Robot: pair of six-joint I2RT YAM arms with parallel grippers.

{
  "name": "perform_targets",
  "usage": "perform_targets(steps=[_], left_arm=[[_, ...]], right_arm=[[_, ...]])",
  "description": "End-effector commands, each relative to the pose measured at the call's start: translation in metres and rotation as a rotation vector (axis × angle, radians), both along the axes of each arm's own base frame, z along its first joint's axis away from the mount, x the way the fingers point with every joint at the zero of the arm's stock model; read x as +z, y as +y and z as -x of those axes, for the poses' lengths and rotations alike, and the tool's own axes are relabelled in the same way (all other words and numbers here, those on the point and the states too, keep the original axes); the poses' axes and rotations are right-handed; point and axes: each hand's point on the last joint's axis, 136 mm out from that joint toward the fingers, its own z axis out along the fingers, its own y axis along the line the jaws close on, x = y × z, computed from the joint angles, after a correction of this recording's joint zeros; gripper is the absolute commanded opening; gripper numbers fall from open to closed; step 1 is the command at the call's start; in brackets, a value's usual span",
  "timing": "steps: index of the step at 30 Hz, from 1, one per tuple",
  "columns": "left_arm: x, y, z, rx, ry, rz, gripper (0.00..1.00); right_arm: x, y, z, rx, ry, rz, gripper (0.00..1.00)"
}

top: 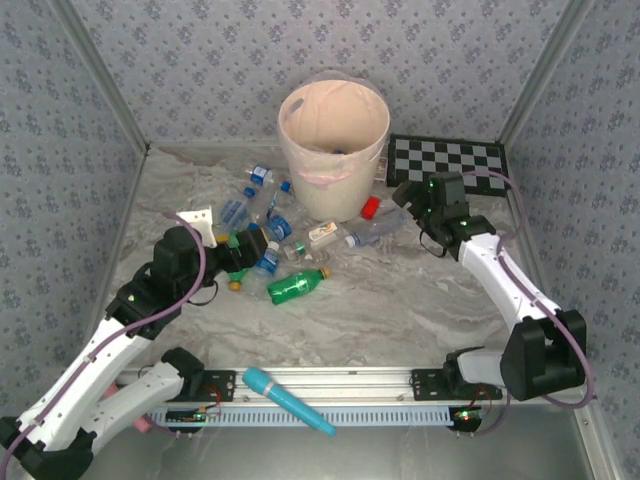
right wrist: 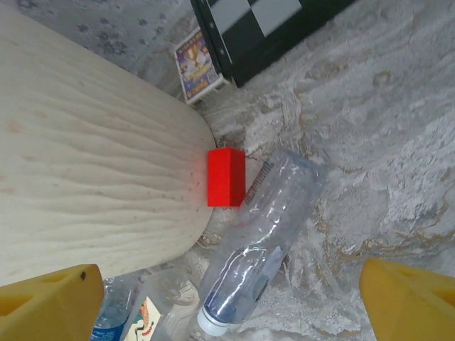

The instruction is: Put the plastic bottles in the bin

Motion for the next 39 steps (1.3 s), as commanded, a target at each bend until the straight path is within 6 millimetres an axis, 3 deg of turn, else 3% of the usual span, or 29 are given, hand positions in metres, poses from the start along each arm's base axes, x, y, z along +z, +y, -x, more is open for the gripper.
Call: perform_targets(steps=[1,11,18,32,39], left_arm=[[0.010,-0.010,0.003,-0.067,-0.040,0.015,1.00],[0.015,-0.009,0.007,-0.081,-0.054,0.018,1.00],[0.016,0.009,0.010,-0.014,-0.079,-0.006,1.00],[0.016,0.012,0.012,-0.004,-0.077,-0.012,1.00],[0.019,0.016,0.015,0.001,-0.081,-0.017,1.00]], right_arm=[[-0.015,0.006,-0.010,-0.015,0.006,-0.074,0.93],[-0.088,0.042,-0.027,0.027,0.161,-0.178,0.89],[-0.128,0.057,-0.035,0.005,0.246,-0.248,0.81],[-0.160,0.065,-0.046,-0.005,0.307,-0.266,0.81],[-0.168,0.056,-0.043,-0.038,0.308,-0.256,0.69]])
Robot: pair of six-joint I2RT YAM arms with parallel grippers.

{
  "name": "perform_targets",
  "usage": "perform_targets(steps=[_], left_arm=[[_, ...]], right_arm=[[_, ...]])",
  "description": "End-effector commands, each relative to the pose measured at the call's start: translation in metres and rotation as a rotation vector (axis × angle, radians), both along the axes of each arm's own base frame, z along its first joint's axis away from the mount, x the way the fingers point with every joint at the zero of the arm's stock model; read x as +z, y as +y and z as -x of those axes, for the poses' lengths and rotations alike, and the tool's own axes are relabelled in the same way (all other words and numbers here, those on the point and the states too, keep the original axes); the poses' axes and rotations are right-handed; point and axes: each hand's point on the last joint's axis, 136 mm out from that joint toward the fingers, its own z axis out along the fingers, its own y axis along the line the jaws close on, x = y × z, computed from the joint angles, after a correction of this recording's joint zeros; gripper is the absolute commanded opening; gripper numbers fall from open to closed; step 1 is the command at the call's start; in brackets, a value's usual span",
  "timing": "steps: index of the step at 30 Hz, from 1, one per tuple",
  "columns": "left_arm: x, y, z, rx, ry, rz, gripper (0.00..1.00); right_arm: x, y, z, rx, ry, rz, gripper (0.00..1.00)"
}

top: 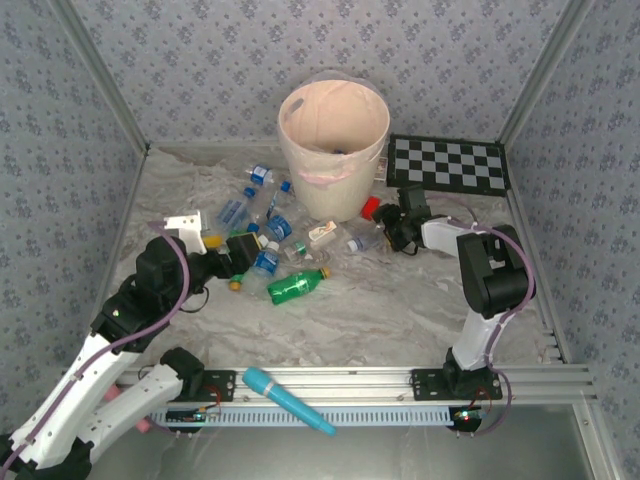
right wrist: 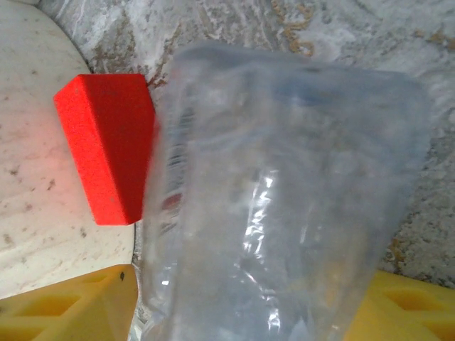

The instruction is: Put the plastic bottles in the bin

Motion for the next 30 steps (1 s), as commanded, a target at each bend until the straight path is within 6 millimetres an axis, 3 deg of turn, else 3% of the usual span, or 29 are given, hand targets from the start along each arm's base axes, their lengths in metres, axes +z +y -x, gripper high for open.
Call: perform_targets(steps=[1,6,10,16,24,30], left_arm=[[0.005,0.006,0.002,0.011,-0.019,-0.016,1.00],[0.005,0.007,0.002,0.015,-0.021,-0.017,1.00],[0.008,0.008,0.003,0.015,-0.024,-0.022,1.00],[0.014,0.011,0.004,0.023,-0.039,-0.027,1.00],[0.019,0.011,0.004,0.022,-0.046,-0.029,1.00],[0.020,0.014,0.003,0.044,-0.052,-0.025,1.00]], right_arm=[[-0.020,-0.001,-0.002,-0.009,0.017,0.001,0.69],[-0.024,-0.003,-0.001,-0.009,0.040,0.005,0.75],[-0.021,-0.002,-0.001,-0.007,0.024,-0.015,0.58],[0.000,-0.016,0.007,-0.035,-0.016,-0.033,0.57],[0.060,-0.054,0.017,-0.072,-0.126,-0.020,0.57],[0.135,-0.081,0.019,-0.081,-0.276,0.012,0.56]])
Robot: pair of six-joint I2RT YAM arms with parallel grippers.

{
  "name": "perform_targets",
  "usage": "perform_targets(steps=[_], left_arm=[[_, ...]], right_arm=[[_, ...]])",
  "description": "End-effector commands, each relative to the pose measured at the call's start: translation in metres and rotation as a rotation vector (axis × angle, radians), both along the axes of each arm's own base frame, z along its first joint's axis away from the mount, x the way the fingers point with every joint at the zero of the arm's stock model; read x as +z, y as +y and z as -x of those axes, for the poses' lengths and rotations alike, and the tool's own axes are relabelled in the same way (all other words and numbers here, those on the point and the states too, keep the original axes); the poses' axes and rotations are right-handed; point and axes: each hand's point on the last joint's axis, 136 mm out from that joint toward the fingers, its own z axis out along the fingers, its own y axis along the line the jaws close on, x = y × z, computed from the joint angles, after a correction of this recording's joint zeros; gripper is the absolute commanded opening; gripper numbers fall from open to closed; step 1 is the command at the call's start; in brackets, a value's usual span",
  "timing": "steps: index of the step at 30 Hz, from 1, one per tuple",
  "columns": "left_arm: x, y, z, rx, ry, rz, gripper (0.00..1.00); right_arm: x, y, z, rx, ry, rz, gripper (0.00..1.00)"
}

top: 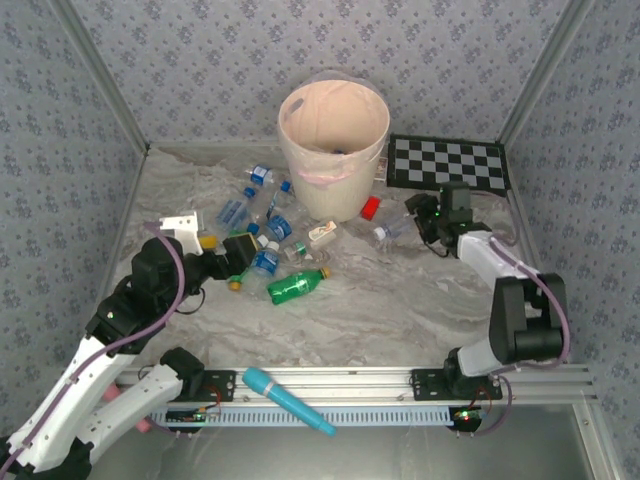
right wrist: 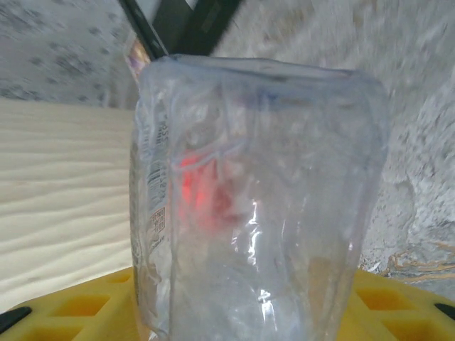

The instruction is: Put the plastic bottles in the bin

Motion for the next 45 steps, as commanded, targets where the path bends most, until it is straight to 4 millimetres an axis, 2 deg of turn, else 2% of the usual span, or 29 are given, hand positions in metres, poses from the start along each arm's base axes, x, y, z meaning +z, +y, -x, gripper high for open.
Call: perform_targets(steps=[1,5,8,12,13,16,22,26,30,37,45], left_arm=[[0.016,0.007,0.000,0.031,-0.045,0.011,1.00],[0.016,0.012,-0.002,0.060,-0.048,0.017,1.00],[0.018,0.015,-0.003,0.080,-0.056,0.023,1.00],[0.023,0.022,-0.001,0.109,-0.077,0.030,1.00],[0.024,0.024,0.000,0.116,-0.082,0.032,1.00],[0.026,0.029,0.003,0.127,-0.093,0.032,1.00],[0.027,0.031,0.008,0.119,-0.089,0.035,1.00],[0.027,0.033,0.011,0.117,-0.088,0.028,1.00],[0.025,0.035,0.015,0.112,-0.075,0.026,1.00],[0.030,0.040,0.024,0.110,-0.084,0.032,1.00],[0.036,0.045,0.028,0.118,-0.101,0.033,1.00]], right_arm=[[0.049,-0.006,0.006,0.037,-0.089,0.049,0.57],[0.105,-0.010,0.010,0.037,-0.208,0.074,0.57],[0.144,-0.006,0.013,0.055,-0.294,0.074,0.56],[0.196,0.006,0.013,0.080,-0.396,0.083,0.56],[0.215,0.011,0.012,0.089,-0.437,0.082,0.57],[0.246,0.025,0.007,0.109,-0.492,0.084,0.57],[0.286,0.065,-0.016,0.177,-0.554,0.059,0.57],[0.297,0.093,-0.040,0.210,-0.564,0.077,0.57],[0.301,0.117,-0.065,0.232,-0.551,0.054,0.57],[0.289,0.145,-0.109,0.252,-0.496,0.051,0.57],[0.270,0.165,-0.135,0.273,-0.437,0.030,0.57]])
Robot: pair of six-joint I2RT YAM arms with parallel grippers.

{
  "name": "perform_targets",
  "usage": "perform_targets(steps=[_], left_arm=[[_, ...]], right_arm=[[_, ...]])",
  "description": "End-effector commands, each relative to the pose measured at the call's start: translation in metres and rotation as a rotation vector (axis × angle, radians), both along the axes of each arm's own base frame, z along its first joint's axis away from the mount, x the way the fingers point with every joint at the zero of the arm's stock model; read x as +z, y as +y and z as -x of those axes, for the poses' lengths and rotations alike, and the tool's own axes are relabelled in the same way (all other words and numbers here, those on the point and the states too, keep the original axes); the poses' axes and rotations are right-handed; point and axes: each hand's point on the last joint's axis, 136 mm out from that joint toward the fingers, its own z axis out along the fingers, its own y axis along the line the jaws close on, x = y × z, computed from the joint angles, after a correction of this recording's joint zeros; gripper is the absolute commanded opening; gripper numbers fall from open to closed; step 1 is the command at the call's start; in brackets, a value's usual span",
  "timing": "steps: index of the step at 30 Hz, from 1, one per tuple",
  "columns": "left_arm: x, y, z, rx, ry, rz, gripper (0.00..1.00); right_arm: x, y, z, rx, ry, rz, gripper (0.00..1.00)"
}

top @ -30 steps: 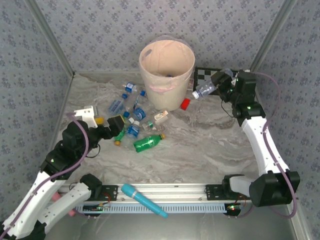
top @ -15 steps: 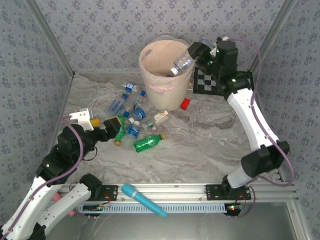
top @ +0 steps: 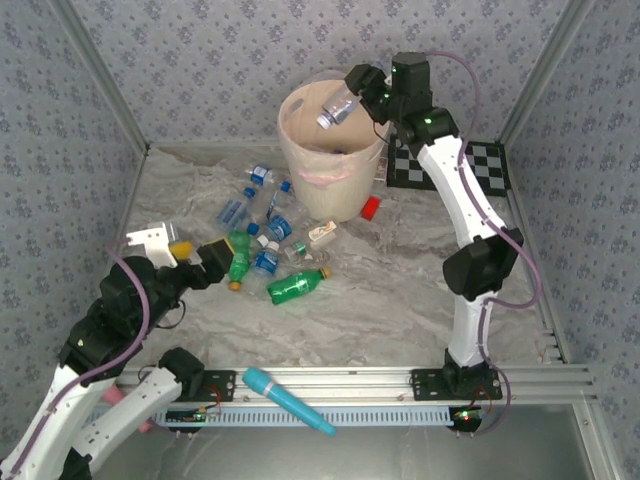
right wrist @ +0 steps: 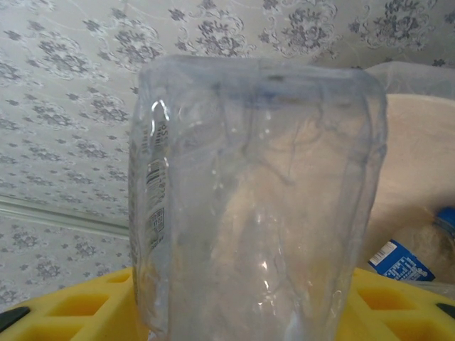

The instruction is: Put the plastic bottles in the bin

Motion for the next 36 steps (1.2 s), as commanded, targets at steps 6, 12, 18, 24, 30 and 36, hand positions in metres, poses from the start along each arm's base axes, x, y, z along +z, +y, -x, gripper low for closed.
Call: perform_targets(steps=[6,12,18,24,30,36], left_arm=[[0.007,0.008,0.005,0.015,-0.011,-0.007,1.00],[0.006,0.008,0.005,0.017,-0.011,-0.007,1.00],[0.002,0.007,0.003,0.020,-0.003,-0.007,1.00],[-0.007,0.004,0.000,0.016,0.019,-0.016,1.00],[-0.020,0.001,-0.005,0.023,0.055,-0.040,1.00],[-0.041,-0.010,-0.017,0.005,0.078,-0.067,1.00]], right_arm=[[0.000,0.010,0.002,0.017,0.031,0.012,0.59],[0.010,0.005,0.010,0.015,0.005,0.049,1.00],[0.026,0.003,0.028,0.020,-0.051,0.114,1.00],[0.038,-0.001,0.048,0.027,-0.104,0.145,1.00],[0.036,-0.007,0.077,0.056,-0.134,0.189,1.00],[0.021,-0.022,0.115,0.067,-0.172,0.280,1.00]])
